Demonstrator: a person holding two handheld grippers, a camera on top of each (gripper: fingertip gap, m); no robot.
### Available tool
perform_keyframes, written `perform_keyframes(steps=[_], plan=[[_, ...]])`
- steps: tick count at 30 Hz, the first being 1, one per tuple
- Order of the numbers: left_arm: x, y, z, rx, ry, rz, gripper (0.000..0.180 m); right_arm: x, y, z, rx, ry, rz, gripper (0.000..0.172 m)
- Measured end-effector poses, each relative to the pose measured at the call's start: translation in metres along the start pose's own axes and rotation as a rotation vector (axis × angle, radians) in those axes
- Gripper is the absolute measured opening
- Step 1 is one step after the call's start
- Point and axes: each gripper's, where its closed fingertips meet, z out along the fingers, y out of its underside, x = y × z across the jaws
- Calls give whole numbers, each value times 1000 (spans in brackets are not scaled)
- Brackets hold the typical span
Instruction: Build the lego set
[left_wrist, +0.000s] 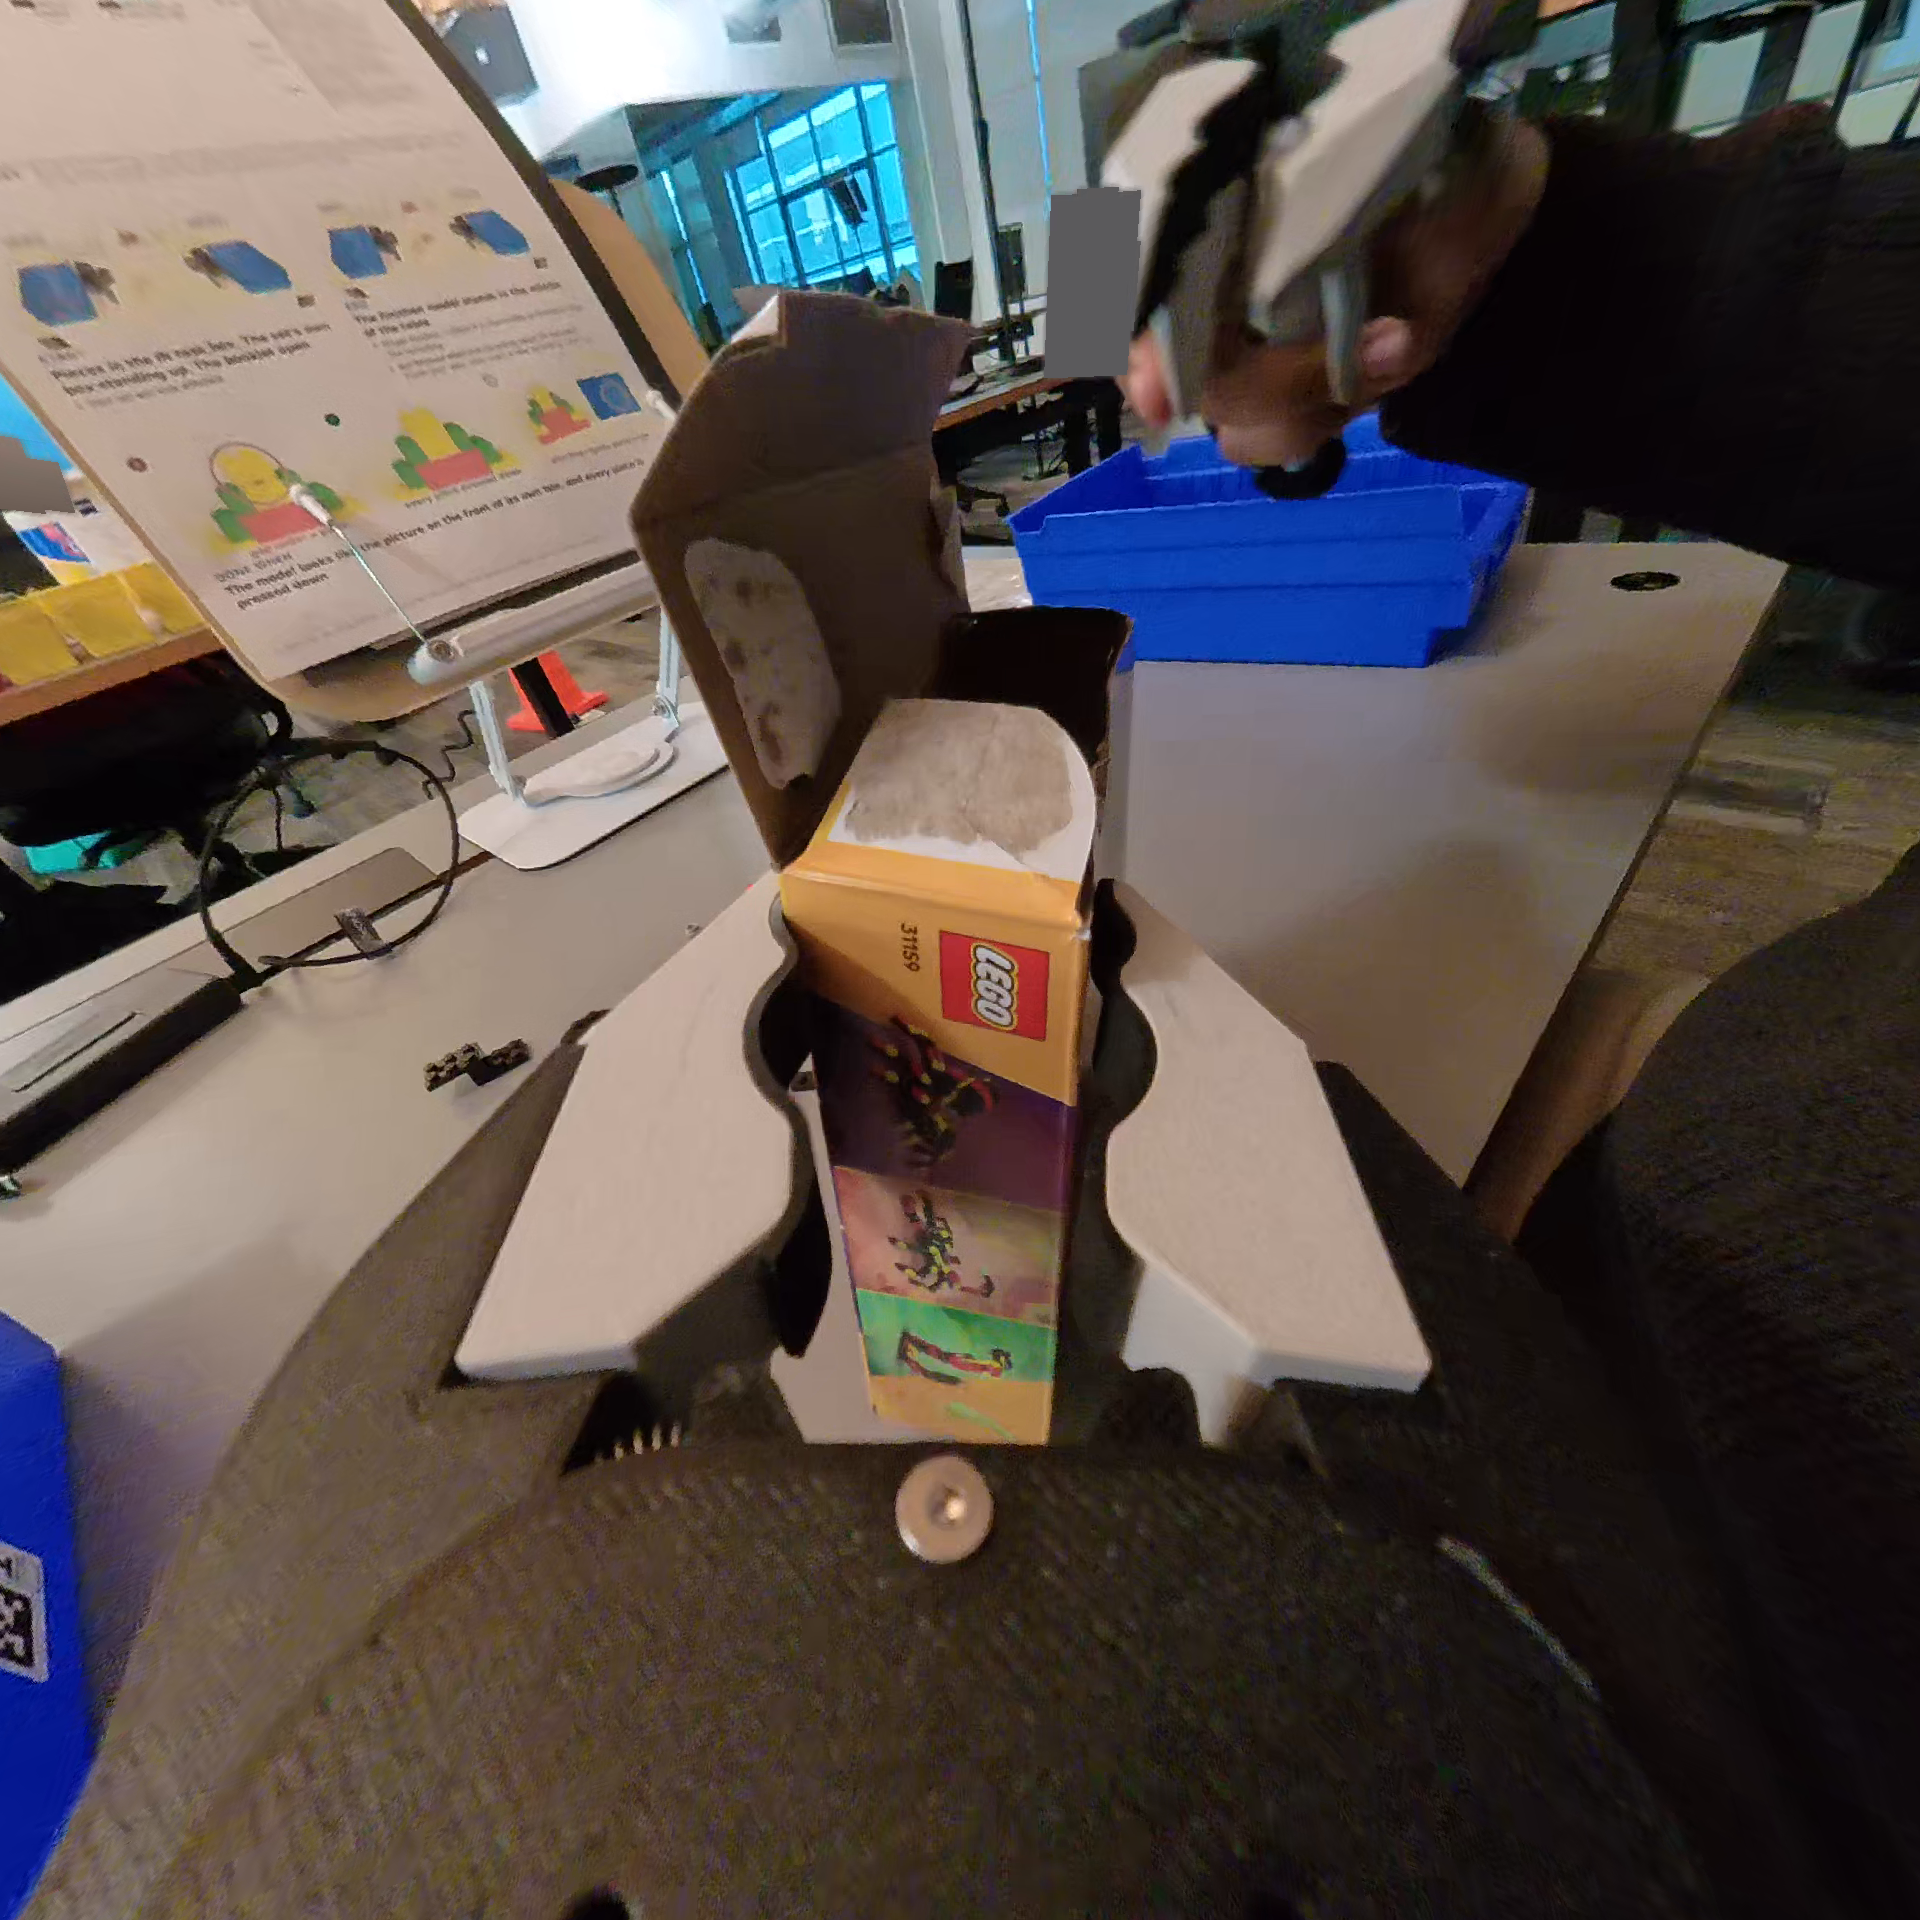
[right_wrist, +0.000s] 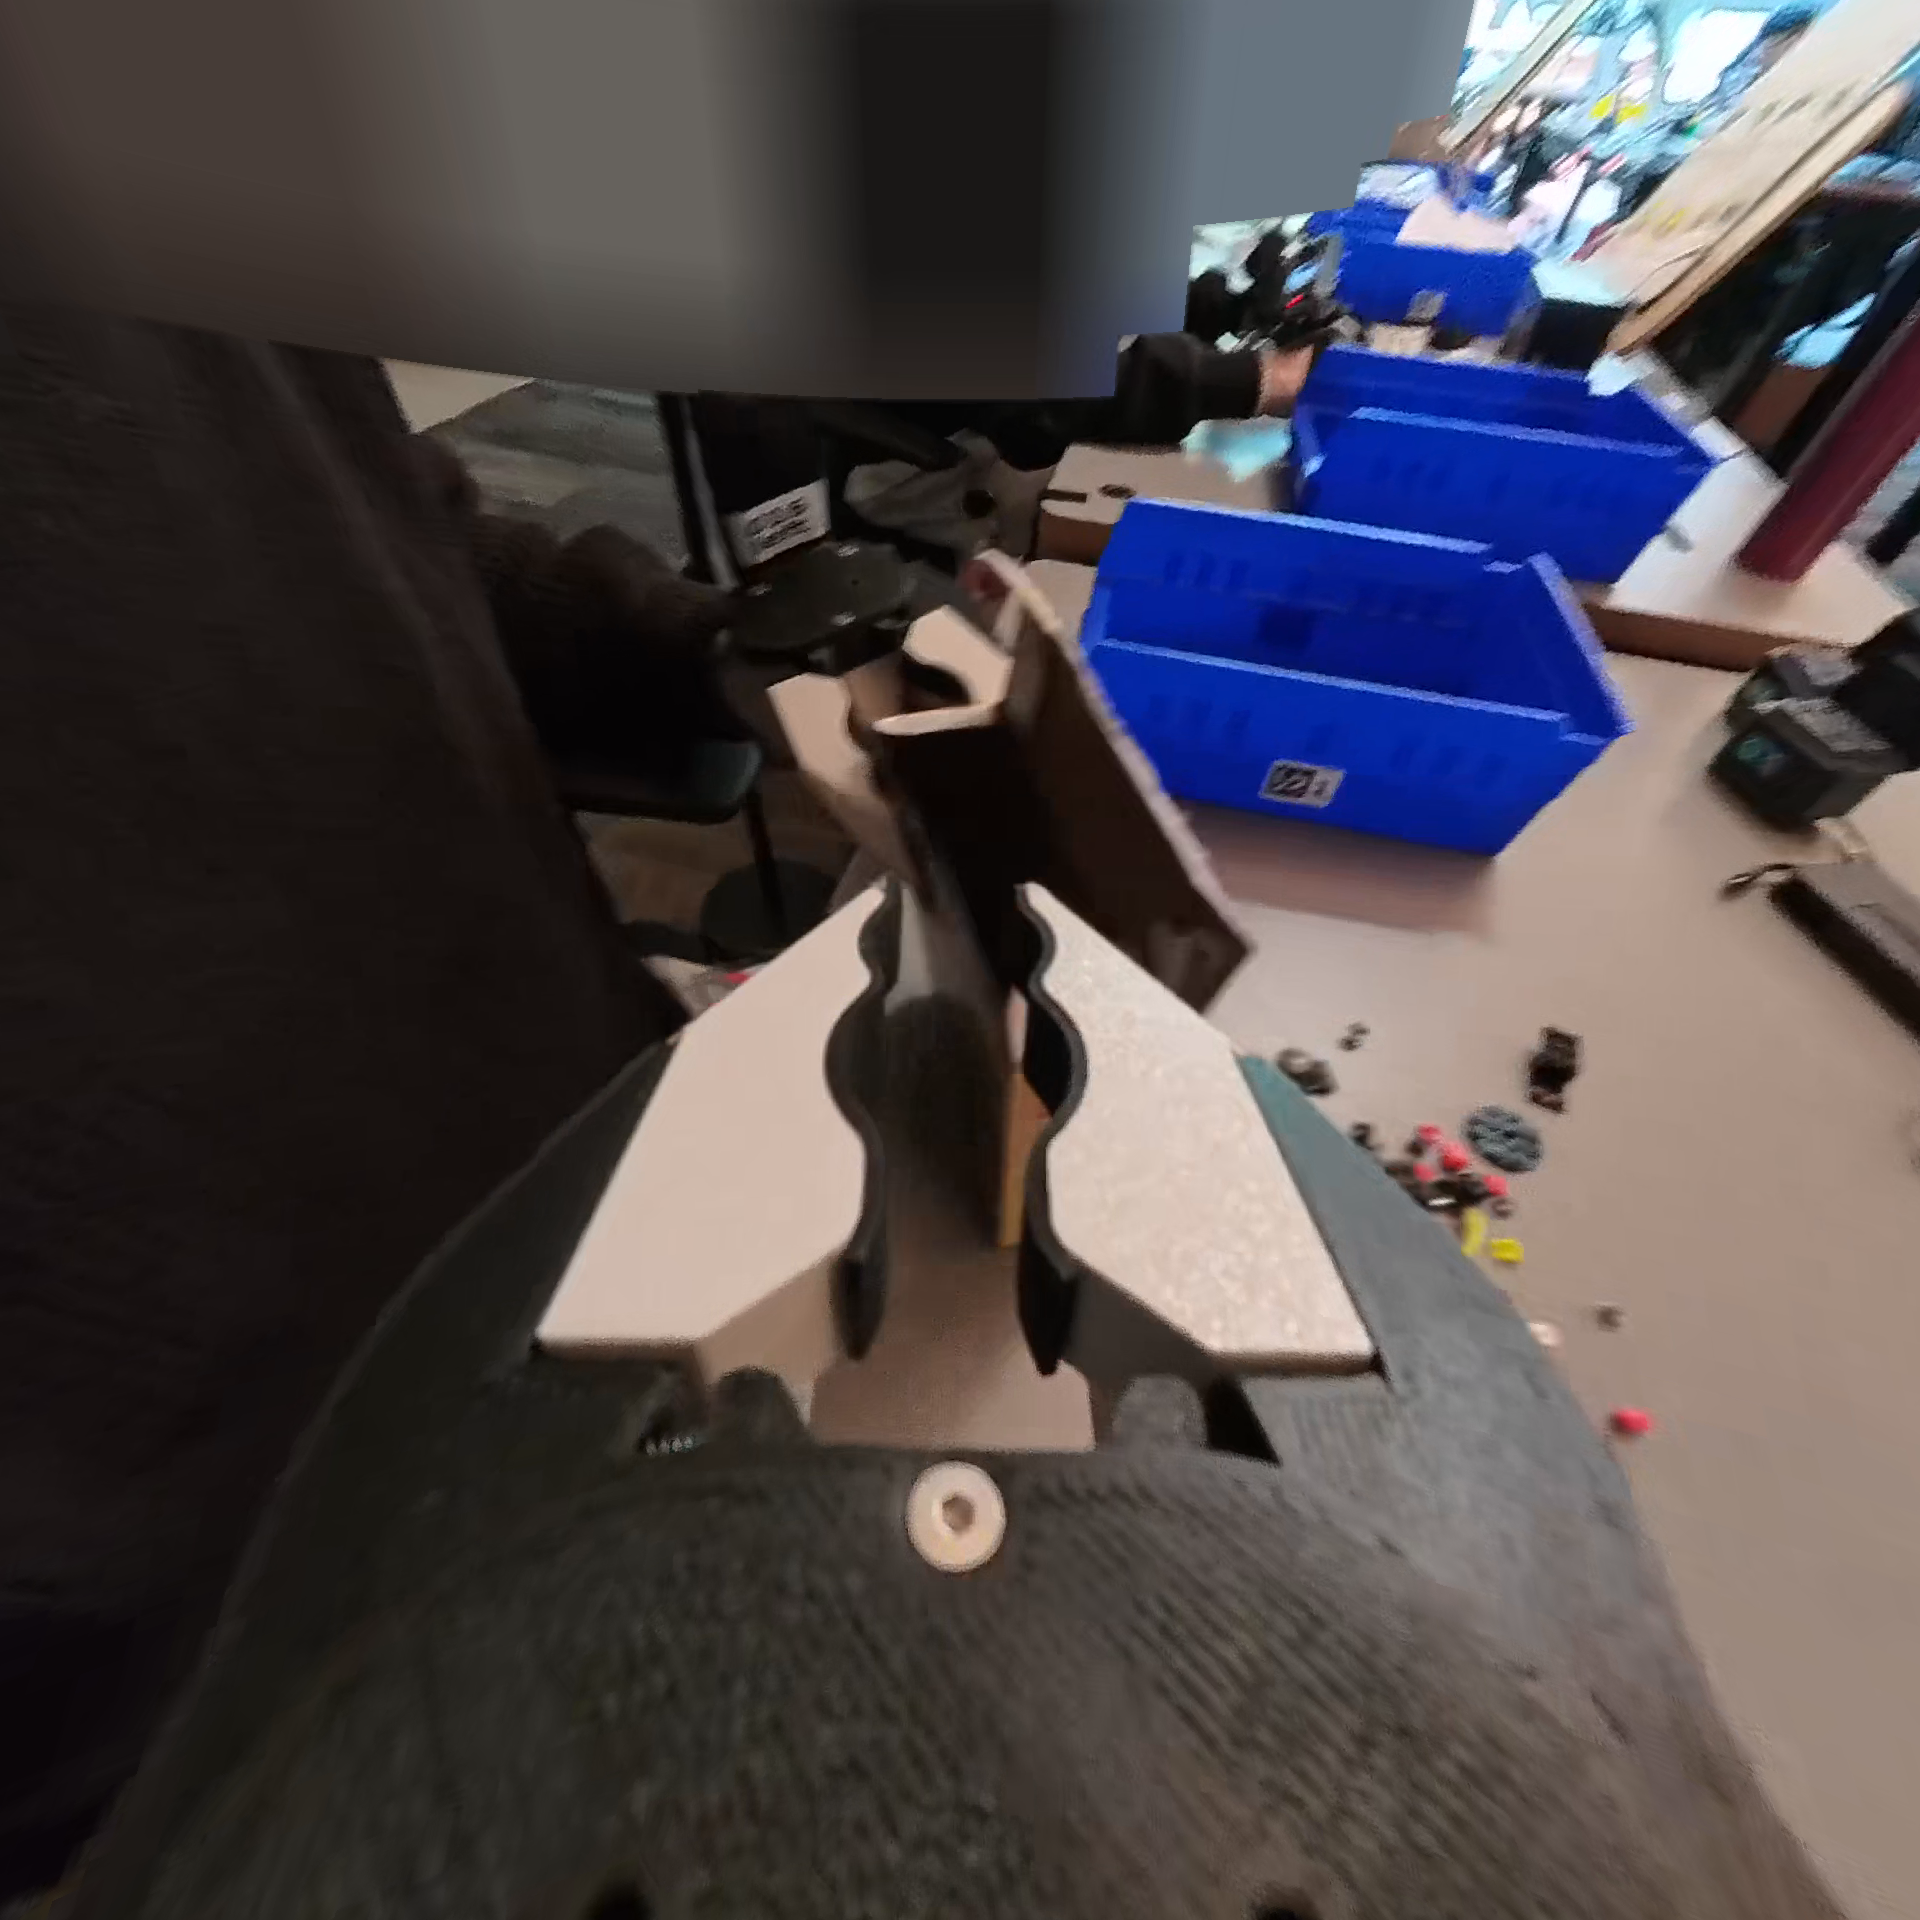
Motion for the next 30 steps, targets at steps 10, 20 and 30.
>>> perform_keyframes(steps=[10,20,30], plan=[[9,-14,2,-23,-3,75,49,-5,10,60,-297,45,-101,40],[17,-26,-4,-13,7,126,49,2,46,78,-605,81,-187,16],[22,-26,-6,2,18,135,50,-5,60,90,-682,-36,-148,3]])
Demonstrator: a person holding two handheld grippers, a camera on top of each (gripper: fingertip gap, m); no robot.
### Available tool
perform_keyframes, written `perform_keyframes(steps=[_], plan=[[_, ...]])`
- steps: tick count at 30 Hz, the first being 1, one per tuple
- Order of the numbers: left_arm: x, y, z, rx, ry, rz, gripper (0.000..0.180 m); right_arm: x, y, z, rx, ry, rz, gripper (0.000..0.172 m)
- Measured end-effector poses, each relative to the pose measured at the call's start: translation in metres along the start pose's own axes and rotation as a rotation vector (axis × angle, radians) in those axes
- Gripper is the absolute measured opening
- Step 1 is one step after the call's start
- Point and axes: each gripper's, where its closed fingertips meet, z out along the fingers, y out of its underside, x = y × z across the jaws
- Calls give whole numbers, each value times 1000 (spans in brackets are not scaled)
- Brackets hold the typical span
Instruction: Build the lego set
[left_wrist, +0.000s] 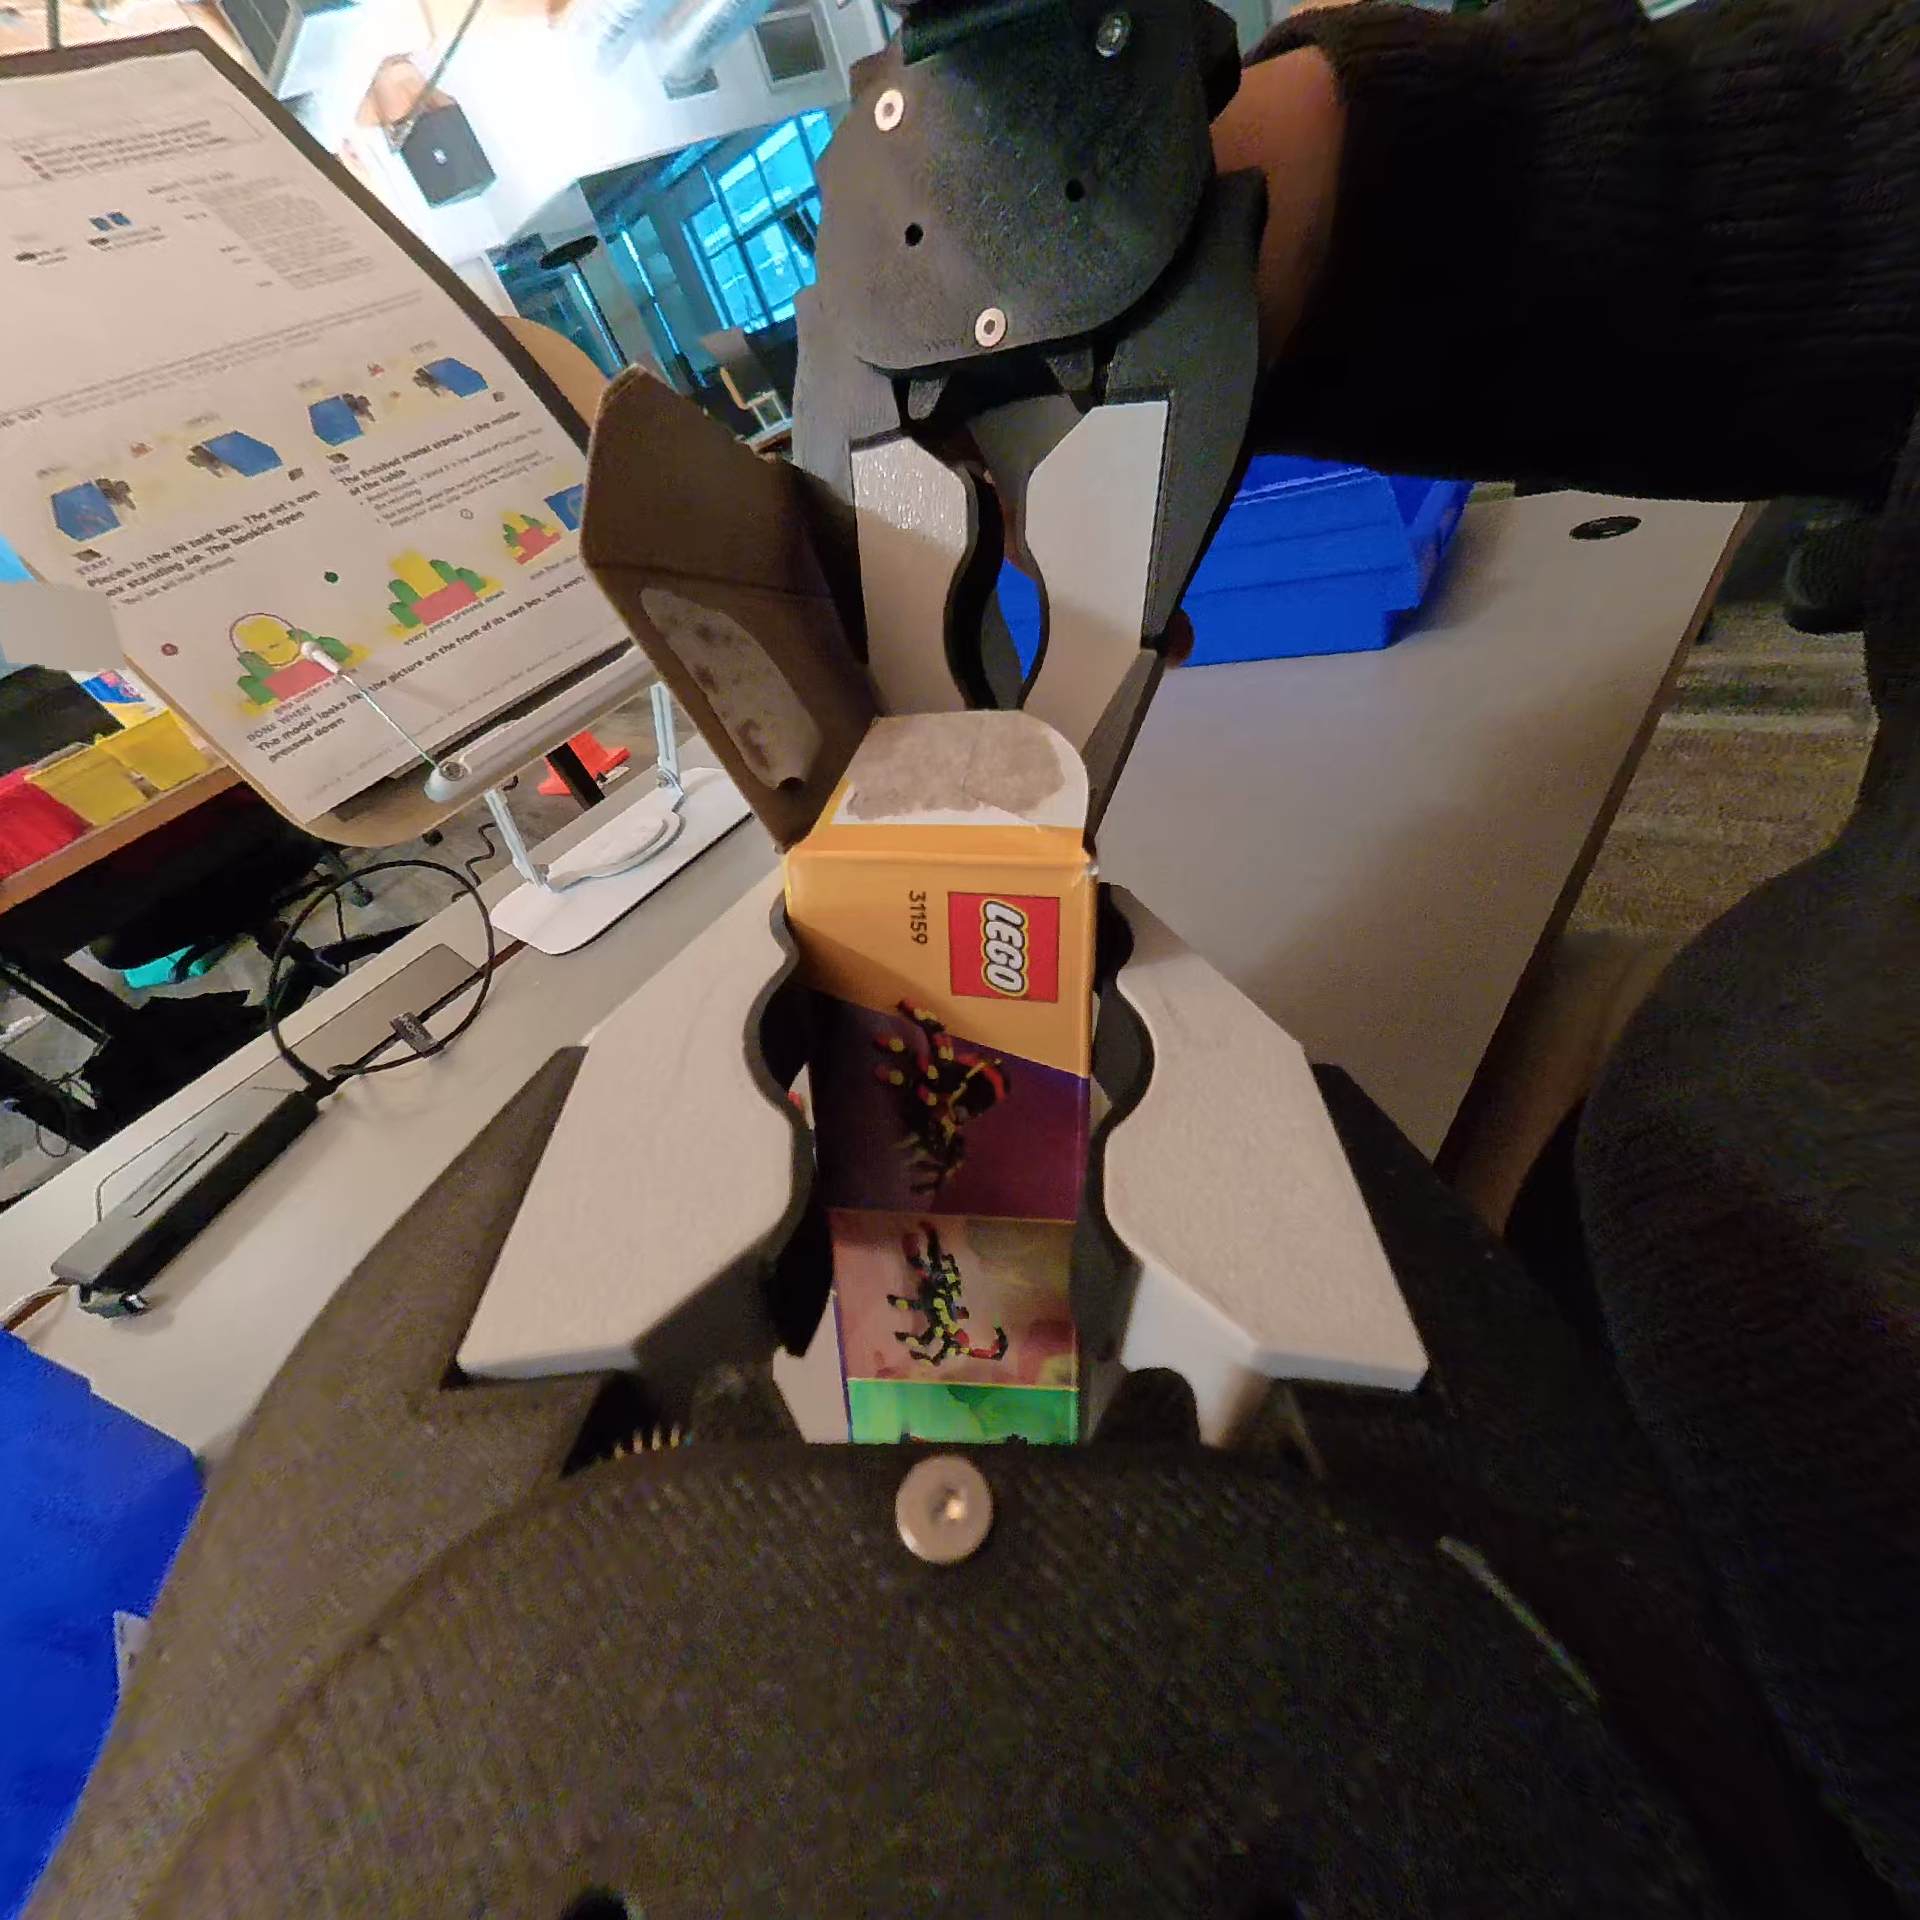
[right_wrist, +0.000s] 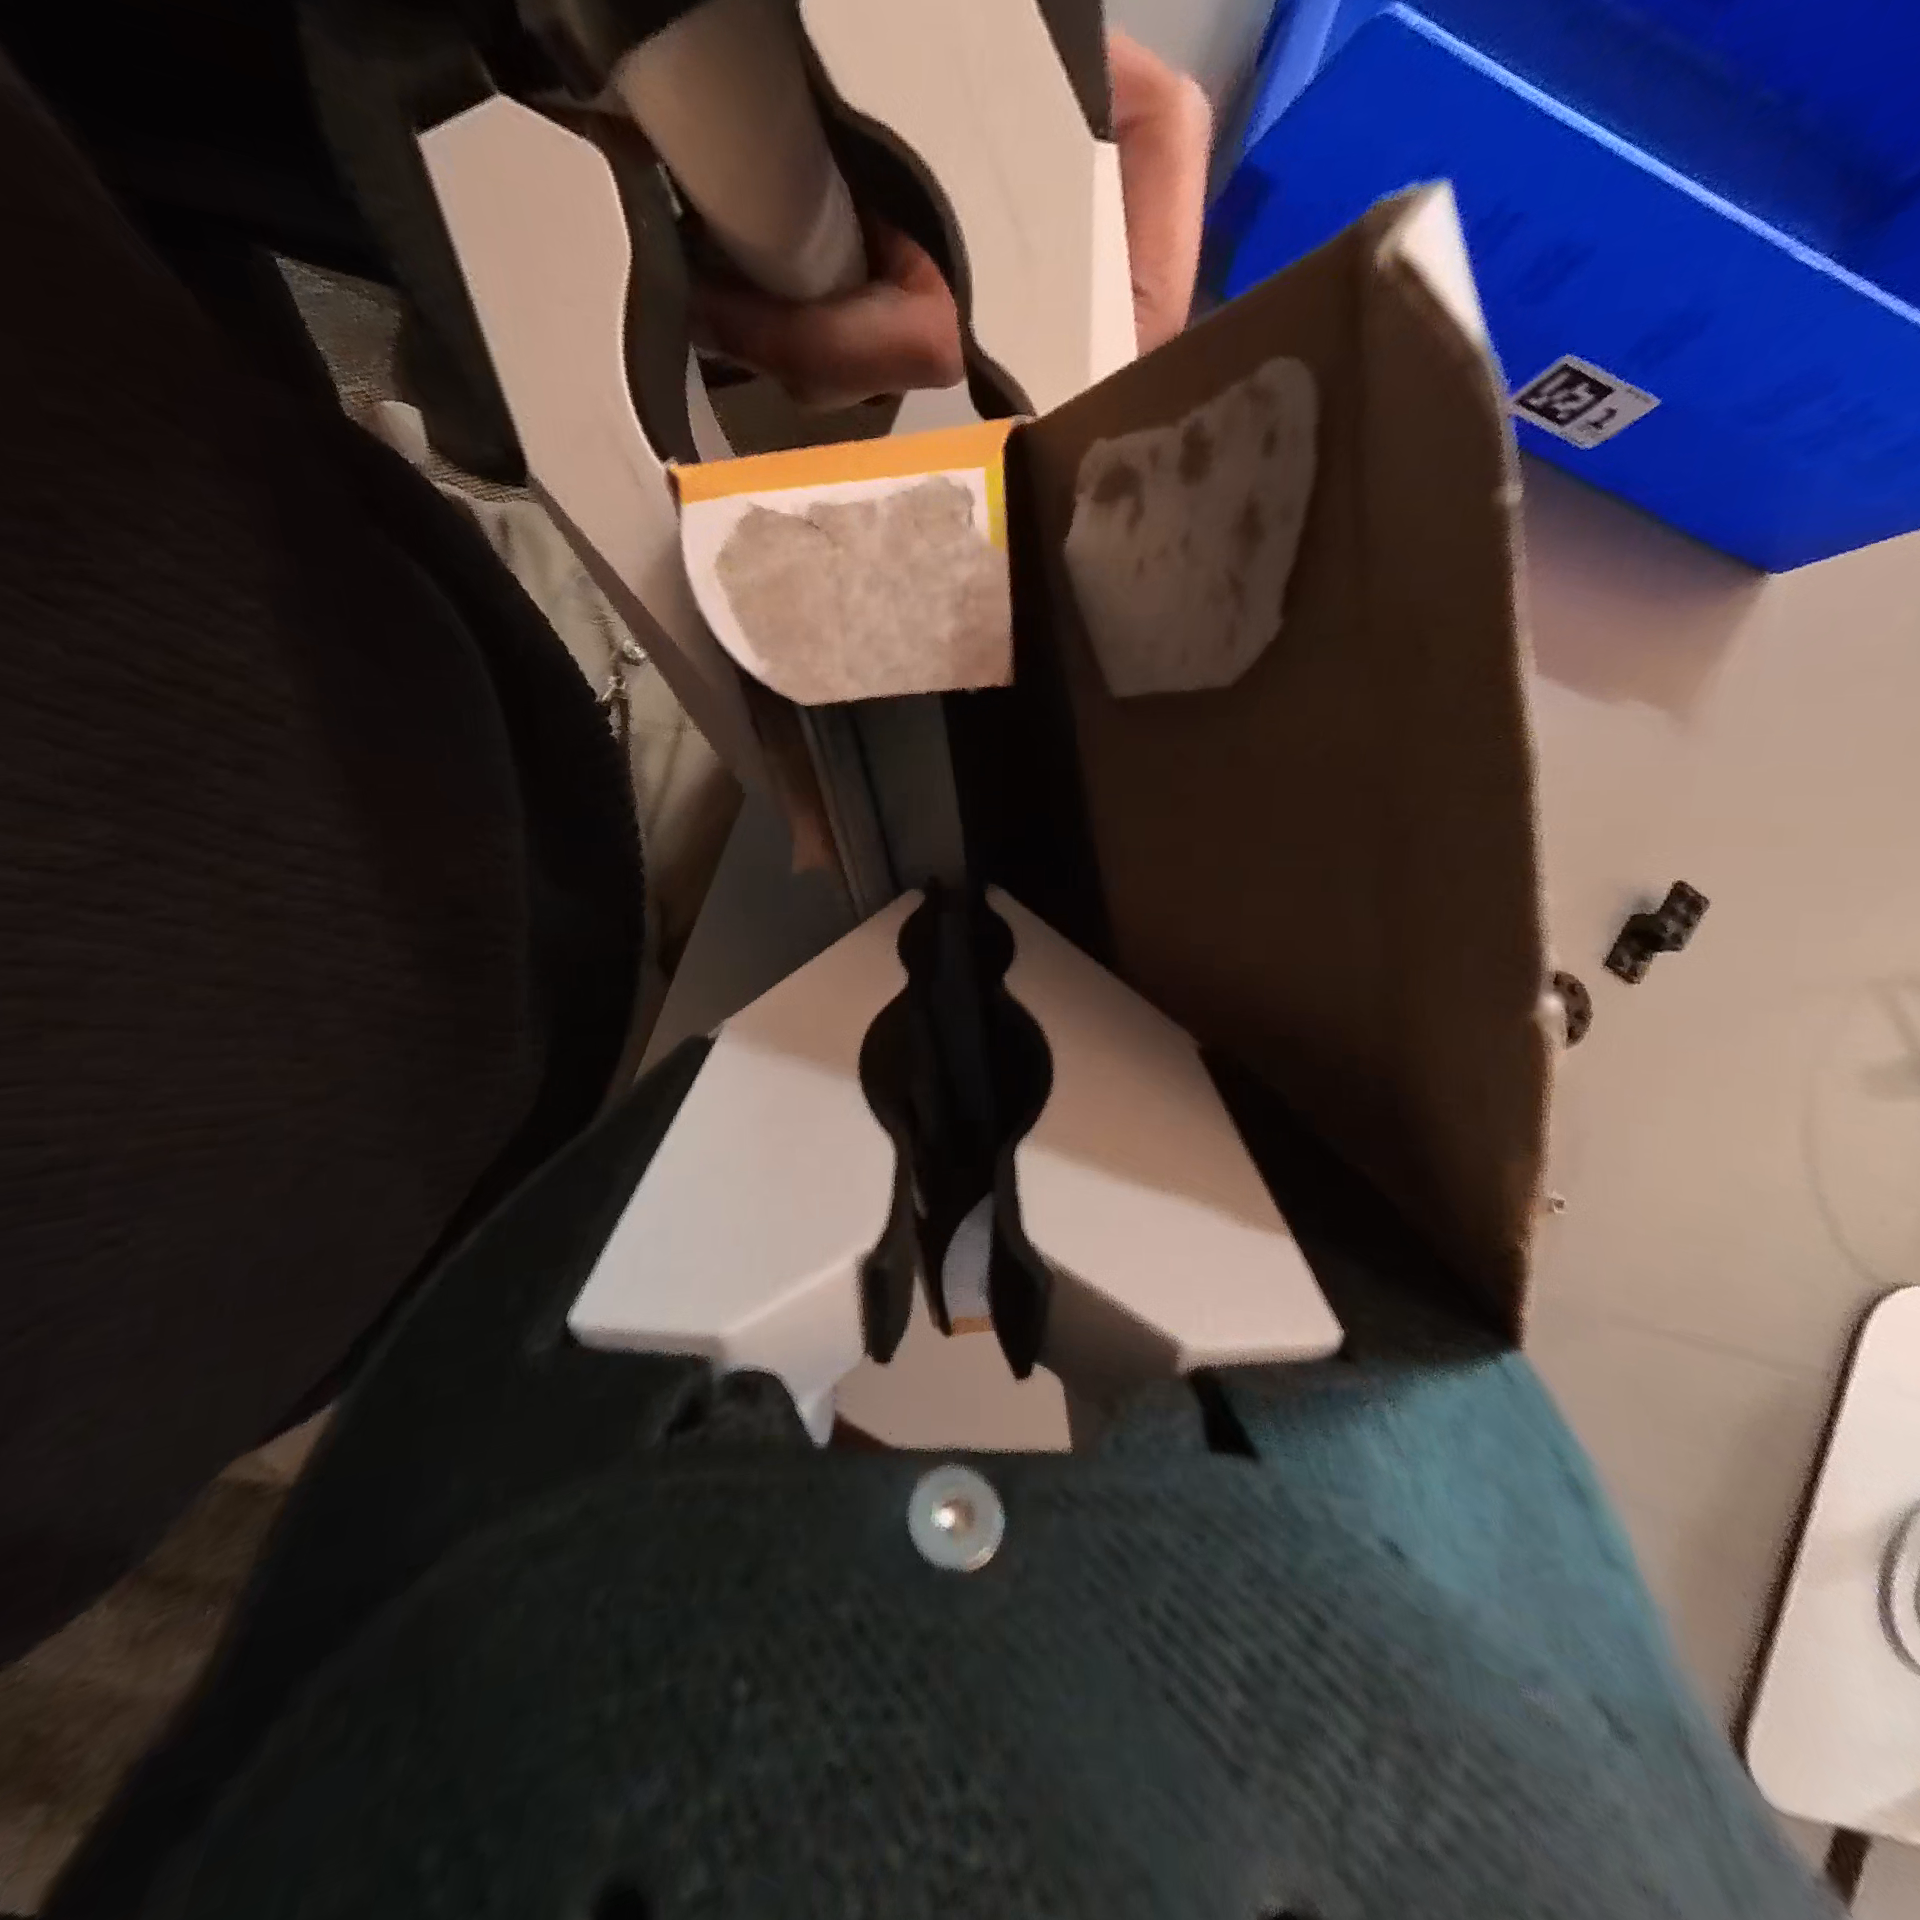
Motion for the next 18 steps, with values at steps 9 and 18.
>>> perform_keyframes(steps=[9,18], plan=[[-12,5,-5,2,-32,-39,50,7,-22,-30,199,-11,6,0],[-25,7,-5,10,-77,-103,49,36,-48,-135,697,56,157,0]])
